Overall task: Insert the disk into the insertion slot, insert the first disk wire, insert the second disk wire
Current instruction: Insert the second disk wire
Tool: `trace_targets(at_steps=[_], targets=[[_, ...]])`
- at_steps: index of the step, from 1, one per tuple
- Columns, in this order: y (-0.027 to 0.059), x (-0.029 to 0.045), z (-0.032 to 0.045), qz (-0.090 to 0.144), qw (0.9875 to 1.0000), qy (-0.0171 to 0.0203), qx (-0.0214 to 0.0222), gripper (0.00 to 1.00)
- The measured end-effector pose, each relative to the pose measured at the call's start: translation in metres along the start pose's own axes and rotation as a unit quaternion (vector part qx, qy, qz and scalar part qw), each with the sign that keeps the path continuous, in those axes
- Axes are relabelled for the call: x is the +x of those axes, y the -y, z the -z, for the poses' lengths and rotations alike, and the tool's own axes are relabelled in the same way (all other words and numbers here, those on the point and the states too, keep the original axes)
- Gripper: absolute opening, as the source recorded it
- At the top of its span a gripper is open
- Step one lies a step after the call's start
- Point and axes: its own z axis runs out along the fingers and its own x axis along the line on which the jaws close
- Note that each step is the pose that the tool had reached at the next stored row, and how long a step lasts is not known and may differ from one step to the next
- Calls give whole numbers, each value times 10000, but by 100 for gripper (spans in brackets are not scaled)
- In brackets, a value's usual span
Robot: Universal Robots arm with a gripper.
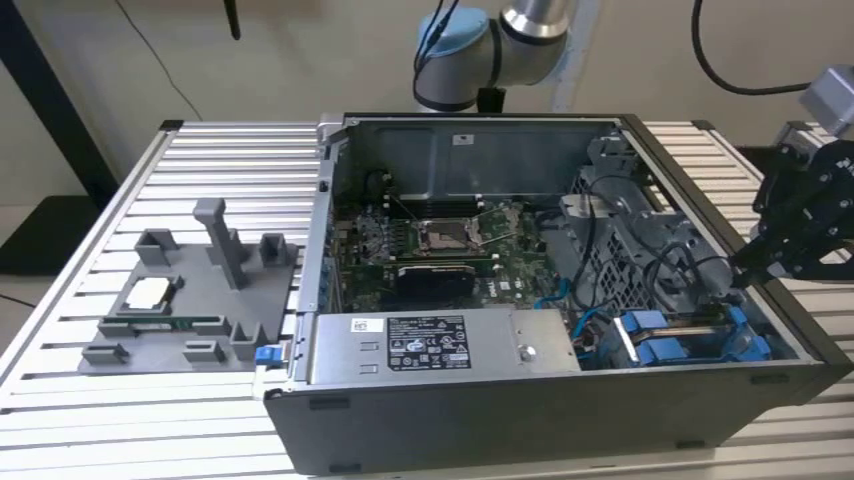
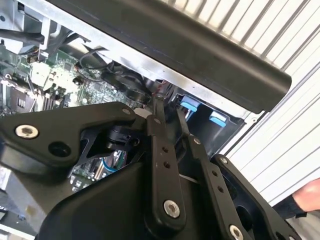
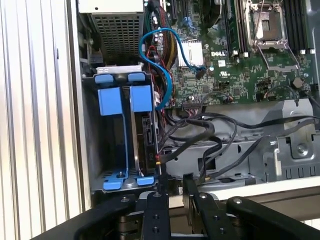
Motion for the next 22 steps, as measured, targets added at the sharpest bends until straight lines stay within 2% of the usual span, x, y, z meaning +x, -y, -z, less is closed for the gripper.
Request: trace_targets(at_steps=[2, 6, 12, 15, 18, 19, 22], targets=[[27, 8, 4, -10, 10000, -6, -68, 27], [79, 30, 15, -21, 9999, -14, -145, 27], [89, 33, -4, -29, 9999, -12, -146, 27], [91, 34, -9, -27, 9999, 7, -147, 27], [90, 34, -10, -26, 9999, 12, -148, 24], [90, 34, -11, -26, 9999, 13, -148, 17], [90, 34, -11, -26, 9999, 15, -148, 17]])
